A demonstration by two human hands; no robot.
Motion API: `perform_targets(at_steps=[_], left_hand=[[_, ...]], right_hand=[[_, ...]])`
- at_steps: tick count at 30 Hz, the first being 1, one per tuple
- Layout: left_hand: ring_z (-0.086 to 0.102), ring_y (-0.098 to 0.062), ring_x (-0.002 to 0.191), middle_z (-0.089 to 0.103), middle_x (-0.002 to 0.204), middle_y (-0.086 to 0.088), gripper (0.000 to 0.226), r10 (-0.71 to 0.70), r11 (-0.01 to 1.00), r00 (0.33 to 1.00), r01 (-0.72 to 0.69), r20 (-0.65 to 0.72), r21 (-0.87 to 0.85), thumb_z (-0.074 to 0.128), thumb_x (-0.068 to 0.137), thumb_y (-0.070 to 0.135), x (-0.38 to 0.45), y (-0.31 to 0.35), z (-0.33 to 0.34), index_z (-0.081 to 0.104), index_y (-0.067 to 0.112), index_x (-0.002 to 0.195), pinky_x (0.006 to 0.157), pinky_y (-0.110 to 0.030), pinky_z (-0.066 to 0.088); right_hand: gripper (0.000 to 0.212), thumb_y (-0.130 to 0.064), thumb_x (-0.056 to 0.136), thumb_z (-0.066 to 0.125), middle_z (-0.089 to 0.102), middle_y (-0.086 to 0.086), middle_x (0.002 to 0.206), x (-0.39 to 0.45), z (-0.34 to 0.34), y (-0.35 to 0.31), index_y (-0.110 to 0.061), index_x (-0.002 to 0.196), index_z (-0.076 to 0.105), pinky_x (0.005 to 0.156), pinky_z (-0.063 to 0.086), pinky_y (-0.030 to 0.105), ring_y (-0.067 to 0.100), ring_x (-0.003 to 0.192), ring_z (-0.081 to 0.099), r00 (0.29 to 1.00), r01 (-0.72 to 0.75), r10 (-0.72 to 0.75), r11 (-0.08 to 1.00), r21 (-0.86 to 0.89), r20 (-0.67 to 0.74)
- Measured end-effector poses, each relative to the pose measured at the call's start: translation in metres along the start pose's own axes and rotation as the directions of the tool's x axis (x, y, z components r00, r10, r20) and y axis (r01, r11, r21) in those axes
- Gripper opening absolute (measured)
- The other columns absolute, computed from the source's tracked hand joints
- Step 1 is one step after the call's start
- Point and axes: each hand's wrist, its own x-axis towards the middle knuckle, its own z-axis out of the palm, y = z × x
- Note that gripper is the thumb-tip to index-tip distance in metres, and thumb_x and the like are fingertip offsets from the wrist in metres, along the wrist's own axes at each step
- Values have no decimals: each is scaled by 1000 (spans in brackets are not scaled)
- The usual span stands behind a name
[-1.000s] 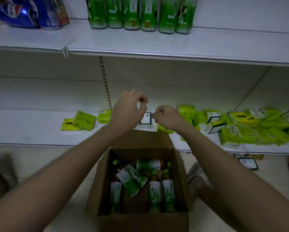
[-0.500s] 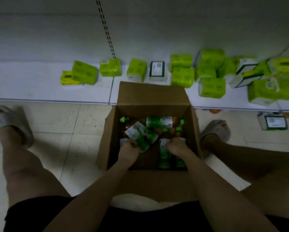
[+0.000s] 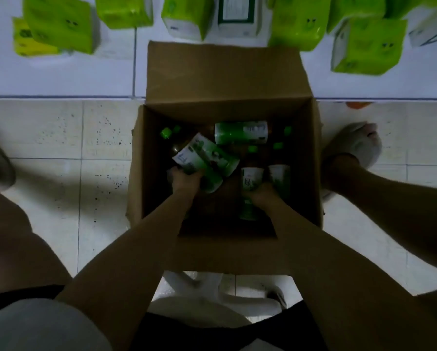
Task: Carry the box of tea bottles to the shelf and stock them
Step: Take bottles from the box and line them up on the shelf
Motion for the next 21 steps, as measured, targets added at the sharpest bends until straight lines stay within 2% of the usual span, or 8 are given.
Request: perform_targets(at_steps=[3,5,9,12,15,16,18,21], left_hand=[[54,-30,122,52,135,-13,87,-34,999,997,32,-67,-34,79,74,24,18,6,7,30,4,143,99,-47,49],[55,-31,121,55,134,-14,91,-21,1000,994,20,-108,-11,84,67,32,28,7,7,36,5,139,97,-47,50],[54,-32,122,53,135,-14,91,23,996,990,-11,-140,91,83,69,38,34,1,5,36,7,139,98,-47,50],[54,-34,121,53,134,-15,91,-6,1000,993,8,-115,14,84,67,33,36,0,6,33,13,139,94,-52,51],[55,-33,119,55,133,-15,80,-15,999,995,10,-99,-51,82,73,21,27,3,5,35,11,137,95,-53,51],[55,-33,120,54,133,-15,76,-8,998,996,3,-89,-56,80,76,18,22,3,4,36,10,137,95,-53,50],[52,-32,124,52,137,-15,73,3,999,998,-6,-56,-45,77,79,14,12,-2,0,34,9,139,98,-52,48],[49,-34,127,50,139,-14,76,50,998,998,-49,32,-30,75,81,16,-4,-16,-14,30,14,142,101,-55,45]], right_hand=[[71,-31,87,67,44,17,144,19,9,7,-10,147,35,102,46,47,38,125,49,1000,-10,12,995,103,-15],[77,-32,84,71,43,16,147,29,12,11,-10,148,33,103,46,47,37,128,48,999,2,2,996,90,-45],[84,-24,82,75,40,15,150,36,13,9,-9,150,29,106,44,48,37,133,43,999,-1,8,991,132,-50],[81,-14,83,74,40,14,148,33,10,6,-8,149,28,101,48,48,38,131,44,999,-27,36,981,191,-41],[73,-12,84,72,45,15,144,30,6,9,-5,146,34,90,50,35,36,127,48,999,-16,25,982,186,-47],[69,-13,84,72,48,15,142,27,4,9,-5,144,38,88,51,34,36,126,50,999,-5,13,984,177,-47],[66,-18,82,75,53,16,137,22,1,10,-4,139,45,94,52,42,36,122,53,998,27,-17,987,158,-68],[73,-29,77,78,53,16,137,11,0,14,-7,139,45,100,48,49,36,123,52,993,72,-60,991,117,-101]])
